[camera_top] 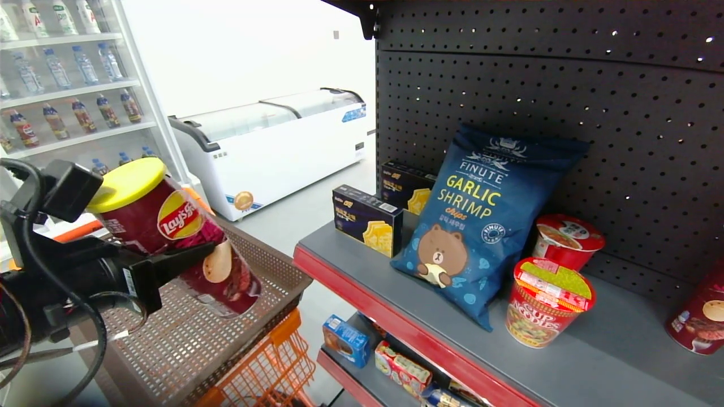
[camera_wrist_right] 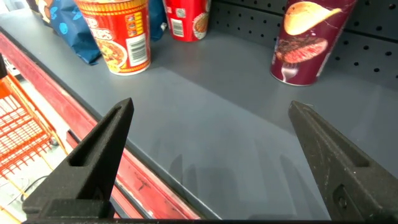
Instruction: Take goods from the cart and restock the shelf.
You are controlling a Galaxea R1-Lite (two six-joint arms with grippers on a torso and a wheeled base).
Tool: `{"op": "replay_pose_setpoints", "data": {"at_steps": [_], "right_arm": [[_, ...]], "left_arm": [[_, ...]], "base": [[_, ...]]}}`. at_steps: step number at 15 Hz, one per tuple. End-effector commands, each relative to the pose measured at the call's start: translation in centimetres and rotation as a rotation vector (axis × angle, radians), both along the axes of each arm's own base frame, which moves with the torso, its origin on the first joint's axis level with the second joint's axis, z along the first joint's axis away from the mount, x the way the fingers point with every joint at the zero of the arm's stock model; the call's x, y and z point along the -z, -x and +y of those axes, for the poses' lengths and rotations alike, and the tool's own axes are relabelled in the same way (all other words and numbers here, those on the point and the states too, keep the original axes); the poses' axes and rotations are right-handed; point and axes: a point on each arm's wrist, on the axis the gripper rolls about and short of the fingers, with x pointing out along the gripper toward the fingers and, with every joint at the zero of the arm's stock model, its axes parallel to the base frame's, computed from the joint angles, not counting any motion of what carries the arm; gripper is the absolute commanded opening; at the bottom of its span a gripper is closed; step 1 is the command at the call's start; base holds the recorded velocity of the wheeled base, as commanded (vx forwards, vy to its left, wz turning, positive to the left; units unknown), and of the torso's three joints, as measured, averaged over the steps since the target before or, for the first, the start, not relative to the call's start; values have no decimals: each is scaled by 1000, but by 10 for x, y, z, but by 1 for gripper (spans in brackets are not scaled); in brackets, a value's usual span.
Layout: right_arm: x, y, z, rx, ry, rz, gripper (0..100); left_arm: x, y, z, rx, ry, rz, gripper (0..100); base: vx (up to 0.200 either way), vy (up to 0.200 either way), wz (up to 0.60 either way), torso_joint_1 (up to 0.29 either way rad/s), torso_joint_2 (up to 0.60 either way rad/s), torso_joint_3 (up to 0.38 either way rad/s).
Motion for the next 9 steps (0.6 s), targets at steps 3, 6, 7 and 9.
{"op": "replay_pose_setpoints", "data": {"at_steps": [3, 6, 7, 9], "right_arm": [[0, 0, 0, -1, 0, -1, 100], [0, 0, 0, -1, 0, -1, 100], [0, 0, 0, -1, 0, -1, 100], [0, 0, 0, -1, 0, -1, 100]], "left_arm": [[-1, 12, -39, 253, 16, -9, 0], [4, 20, -53, 321, -54, -3, 0], [7, 22, -57, 342, -58, 8, 0], [13, 20, -60, 360, -75, 28, 0]], "base": [[0, 0, 0, 0, 0, 0], [0, 0, 0, 0, 0, 0], [0, 0, 0, 0, 0, 0], [0, 0, 0, 0, 0, 0]]}}
